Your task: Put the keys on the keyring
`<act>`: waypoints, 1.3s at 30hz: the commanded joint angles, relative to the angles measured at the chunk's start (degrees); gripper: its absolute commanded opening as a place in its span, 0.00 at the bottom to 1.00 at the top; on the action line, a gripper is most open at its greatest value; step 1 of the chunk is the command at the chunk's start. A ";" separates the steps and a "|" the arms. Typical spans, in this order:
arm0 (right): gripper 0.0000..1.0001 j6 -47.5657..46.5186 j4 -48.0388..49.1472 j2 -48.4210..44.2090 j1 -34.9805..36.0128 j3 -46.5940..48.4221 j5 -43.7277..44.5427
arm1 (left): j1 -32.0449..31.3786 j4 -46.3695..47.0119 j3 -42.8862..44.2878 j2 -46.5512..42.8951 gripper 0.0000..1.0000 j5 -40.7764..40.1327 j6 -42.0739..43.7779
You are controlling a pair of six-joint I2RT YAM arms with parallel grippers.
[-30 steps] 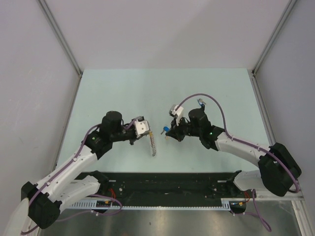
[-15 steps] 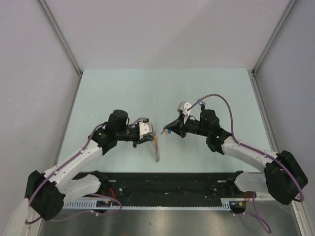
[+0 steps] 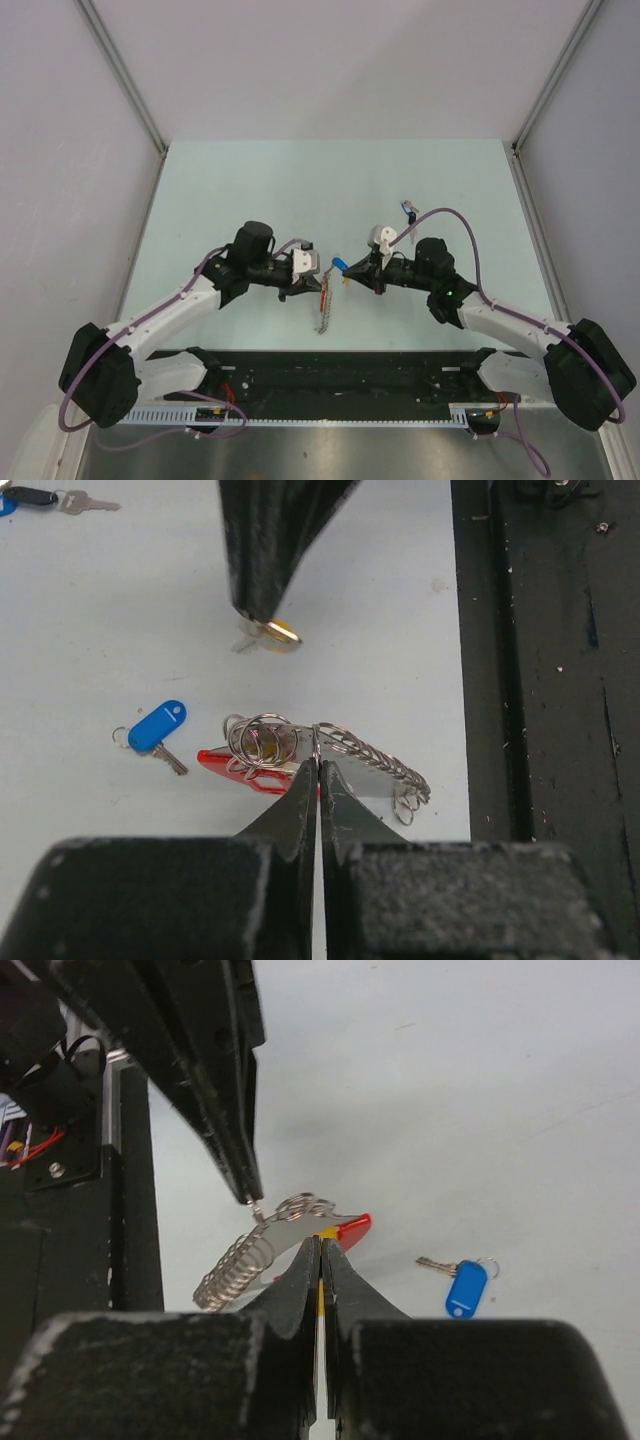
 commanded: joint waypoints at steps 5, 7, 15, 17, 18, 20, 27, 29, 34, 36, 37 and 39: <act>0.00 -2.94 7.33 -2.98 2.69 -4.43 -0.40 | -0.57 1.25 2.16 3.01 0.00 3.96 0.73; 0.00 -3.29 7.76 -3.42 3.05 -4.60 -0.13 | -0.57 1.43 2.24 3.10 0.00 4.49 0.47; 0.00 -2.94 8.47 -4.21 4.45 -4.78 3.99 | -0.66 3.45 2.07 1.61 0.00 5.55 -1.20; 0.00 -2.33 8.03 -4.39 4.89 -4.52 6.36 | -0.66 3.98 1.98 0.82 0.00 5.46 -1.47; 0.00 -1.89 7.59 -4.39 4.98 -4.34 6.63 | -0.66 4.15 1.89 0.55 0.00 5.46 -1.73; 0.00 -1.45 7.24 -4.48 5.33 -4.08 7.77 | -0.74 4.42 1.89 0.03 0.00 5.37 -1.82; 0.00 -3.55 5.57 -4.39 6.65 -3.55 5.50 | -0.66 4.51 1.98 -0.68 0.00 6.33 -2.08; 0.00 -4.25 5.48 -4.30 6.74 -3.63 4.10 | -0.66 4.42 2.07 -0.59 0.00 6.95 -2.17; 0.00 -5.40 5.66 -4.39 6.74 -3.81 2.33 | -0.66 6.08 1.98 -0.86 0.00 7.65 -3.49; 0.00 -5.40 5.57 -4.30 6.74 -3.81 2.07 | -0.66 6.88 1.63 -0.94 0.00 7.66 -4.37; 0.00 -5.49 5.57 -4.13 6.74 -3.81 1.72 | -0.74 6.79 1.63 -1.03 0.00 7.48 -4.37; 0.00 -5.58 5.66 -3.78 6.74 -3.81 1.28 | -0.74 6.70 1.37 -1.12 0.00 7.22 -4.19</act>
